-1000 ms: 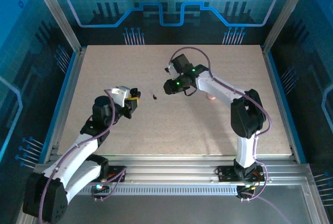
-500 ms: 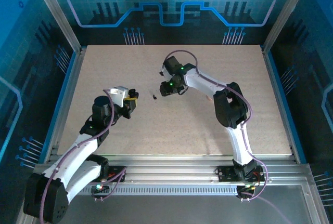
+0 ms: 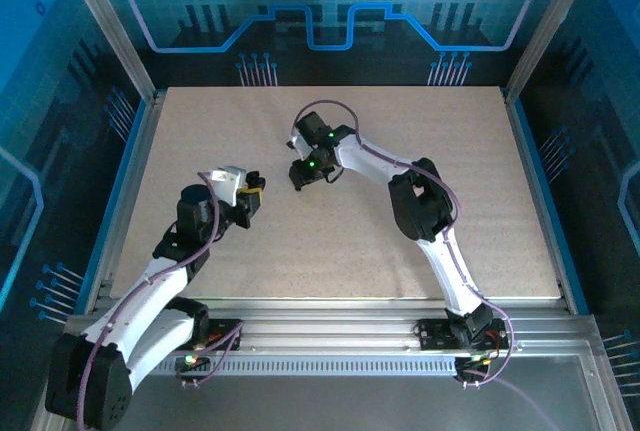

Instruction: Insert the wireless bluetooth earbuds into the charging case

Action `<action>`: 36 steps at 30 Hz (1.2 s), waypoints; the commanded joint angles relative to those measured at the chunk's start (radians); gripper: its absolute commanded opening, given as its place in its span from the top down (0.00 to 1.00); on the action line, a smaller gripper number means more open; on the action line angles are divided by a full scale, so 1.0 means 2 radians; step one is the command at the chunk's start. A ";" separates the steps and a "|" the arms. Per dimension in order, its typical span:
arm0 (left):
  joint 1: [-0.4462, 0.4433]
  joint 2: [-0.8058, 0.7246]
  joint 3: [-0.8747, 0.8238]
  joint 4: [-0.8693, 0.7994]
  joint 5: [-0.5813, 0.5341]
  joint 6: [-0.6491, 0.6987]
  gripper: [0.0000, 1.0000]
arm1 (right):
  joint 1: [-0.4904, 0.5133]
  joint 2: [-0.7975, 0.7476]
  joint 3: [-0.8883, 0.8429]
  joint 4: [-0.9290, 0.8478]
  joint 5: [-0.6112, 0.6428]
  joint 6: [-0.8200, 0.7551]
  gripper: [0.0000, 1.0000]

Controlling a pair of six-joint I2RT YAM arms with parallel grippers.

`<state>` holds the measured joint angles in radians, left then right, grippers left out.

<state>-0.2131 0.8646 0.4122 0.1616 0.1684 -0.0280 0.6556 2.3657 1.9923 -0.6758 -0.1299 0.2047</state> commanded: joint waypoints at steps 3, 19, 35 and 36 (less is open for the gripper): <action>0.005 -0.009 0.002 -0.003 -0.007 -0.004 0.96 | 0.007 0.033 0.029 0.005 -0.012 -0.013 0.63; 0.009 -0.009 0.003 -0.002 -0.006 -0.001 0.96 | 0.019 0.055 0.038 0.006 0.000 -0.018 0.71; 0.009 0.007 0.009 -0.003 0.021 -0.002 0.96 | 0.023 -0.135 -0.213 0.069 0.033 0.016 0.74; 0.009 0.007 0.009 -0.003 0.022 -0.002 0.97 | 0.023 -0.147 -0.229 0.070 0.034 0.020 0.74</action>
<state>-0.2054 0.8780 0.4122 0.1616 0.1802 -0.0277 0.6918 2.1509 1.5955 -0.5518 -0.0822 0.2127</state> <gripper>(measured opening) 0.182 0.261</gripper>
